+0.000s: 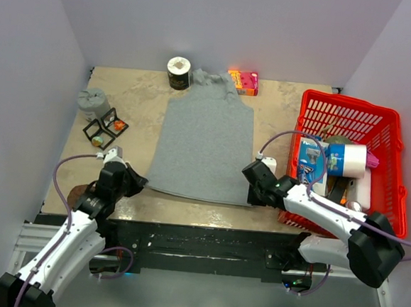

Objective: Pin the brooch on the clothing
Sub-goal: Flatten out the crumpled clothing at the center of the board.

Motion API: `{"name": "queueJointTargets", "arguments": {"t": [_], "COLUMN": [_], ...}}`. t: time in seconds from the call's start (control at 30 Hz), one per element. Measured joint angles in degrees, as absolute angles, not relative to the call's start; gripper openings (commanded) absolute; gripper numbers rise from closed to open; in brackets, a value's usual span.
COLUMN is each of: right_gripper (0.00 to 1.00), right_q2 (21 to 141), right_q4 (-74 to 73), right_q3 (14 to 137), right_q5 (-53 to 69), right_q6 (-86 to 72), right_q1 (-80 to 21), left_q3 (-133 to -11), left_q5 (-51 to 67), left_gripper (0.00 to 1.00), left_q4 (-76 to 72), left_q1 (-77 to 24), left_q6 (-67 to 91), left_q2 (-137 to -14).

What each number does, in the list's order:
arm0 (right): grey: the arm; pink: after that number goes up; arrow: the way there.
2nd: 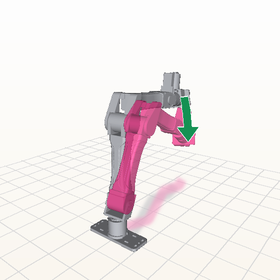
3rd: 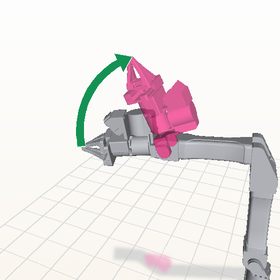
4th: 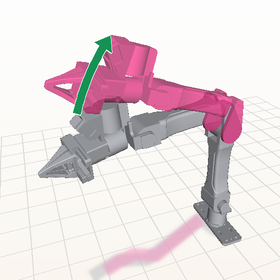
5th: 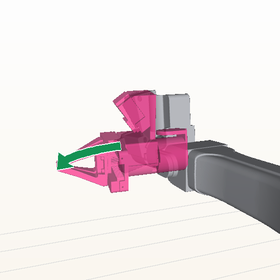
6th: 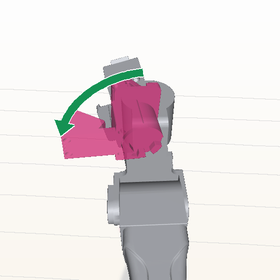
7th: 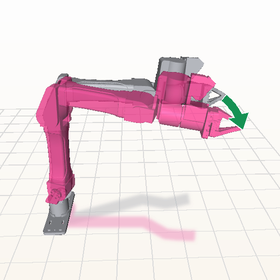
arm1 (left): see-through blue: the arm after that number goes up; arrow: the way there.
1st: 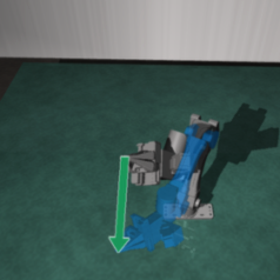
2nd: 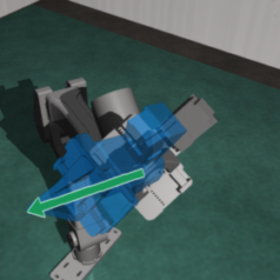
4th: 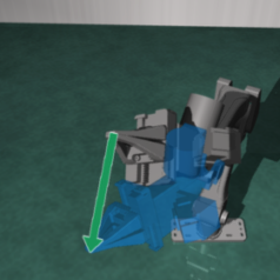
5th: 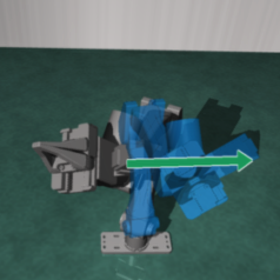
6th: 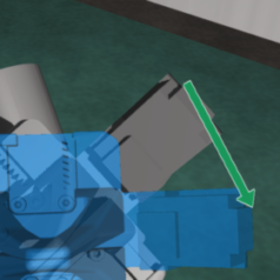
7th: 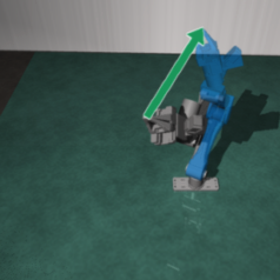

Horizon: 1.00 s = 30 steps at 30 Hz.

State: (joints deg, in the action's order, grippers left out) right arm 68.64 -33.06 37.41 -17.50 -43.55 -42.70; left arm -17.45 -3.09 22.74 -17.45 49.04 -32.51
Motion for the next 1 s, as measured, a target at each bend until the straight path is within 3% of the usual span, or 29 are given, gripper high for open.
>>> {"name": "queueJointTargets", "arguments": {"t": [0.4, 1.0], "right_gripper": [0.00, 0.00], "right_q2": [67.3, 64.1], "right_q4": [-35.7, -37.1], "right_q3": [35.8, 34.5], "right_q5": [-18.2, -18.5], "right_q6": [-47.4, -50.6], "right_q1": [-45.5, -49.3], "left_q3": [-18.8, -22.4], "left_q5": [-11.3, -17.2], "left_gripper": [0.00, 0.00], "left_q4": [32.8, 43.2], "left_q1": [-27.9, -32.9], "left_q6": [57.8, 67.1], "left_q2": [-29.3, -25.4]}}
